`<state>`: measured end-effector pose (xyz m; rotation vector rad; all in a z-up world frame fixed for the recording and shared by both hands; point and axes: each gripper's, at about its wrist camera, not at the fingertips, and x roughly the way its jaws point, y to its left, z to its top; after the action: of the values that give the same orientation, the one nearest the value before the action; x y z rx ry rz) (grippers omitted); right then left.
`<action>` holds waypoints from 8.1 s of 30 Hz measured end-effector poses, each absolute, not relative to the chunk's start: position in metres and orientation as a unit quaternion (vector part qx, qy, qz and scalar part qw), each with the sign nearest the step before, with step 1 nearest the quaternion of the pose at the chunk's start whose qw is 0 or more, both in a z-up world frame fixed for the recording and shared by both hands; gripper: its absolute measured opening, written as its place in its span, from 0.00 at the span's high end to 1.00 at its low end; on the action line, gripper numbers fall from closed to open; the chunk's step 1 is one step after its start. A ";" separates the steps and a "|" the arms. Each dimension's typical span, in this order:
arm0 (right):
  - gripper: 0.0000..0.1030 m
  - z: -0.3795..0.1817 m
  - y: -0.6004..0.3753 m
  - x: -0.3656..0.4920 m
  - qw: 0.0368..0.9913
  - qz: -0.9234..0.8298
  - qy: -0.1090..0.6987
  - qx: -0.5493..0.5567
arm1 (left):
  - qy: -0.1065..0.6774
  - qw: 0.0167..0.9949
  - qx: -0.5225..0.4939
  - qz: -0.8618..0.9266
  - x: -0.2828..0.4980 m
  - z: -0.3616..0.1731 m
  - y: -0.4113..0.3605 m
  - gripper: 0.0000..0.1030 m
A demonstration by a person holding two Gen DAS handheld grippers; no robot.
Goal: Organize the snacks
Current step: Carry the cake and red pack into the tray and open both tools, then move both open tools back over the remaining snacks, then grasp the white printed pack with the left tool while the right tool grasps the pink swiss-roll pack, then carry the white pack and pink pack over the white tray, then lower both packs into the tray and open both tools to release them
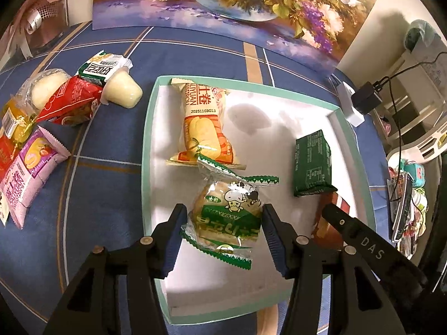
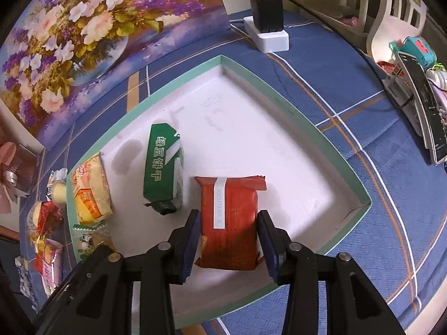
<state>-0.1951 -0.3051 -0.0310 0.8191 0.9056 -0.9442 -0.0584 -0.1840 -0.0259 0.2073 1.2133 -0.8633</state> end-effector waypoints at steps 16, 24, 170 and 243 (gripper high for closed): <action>0.32 -0.028 -0.297 -0.196 0.728 -0.412 0.409 0.364 | 0.539 0.764 0.079 -0.345 -0.035 -0.009 -0.168 0.12; 0.07 -0.025 -0.287 -0.187 0.740 -0.400 0.415 0.346 | 0.530 0.789 0.116 -0.288 -0.018 -0.009 -0.153 0.04; 0.59 0.023 -0.166 -0.054 0.780 -0.322 0.478 0.243 | 0.565 0.798 0.022 -0.209 0.075 0.035 -0.037 0.48; 0.57 -0.008 -0.352 -0.178 0.704 -0.440 0.434 0.350 | 0.534 0.756 0.125 -0.357 -0.024 0.001 -0.248 0.43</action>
<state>-0.1783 -0.3522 -0.0081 0.7785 0.9665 -0.9793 -0.0238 -0.2481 0.0005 0.2716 1.1641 -0.7791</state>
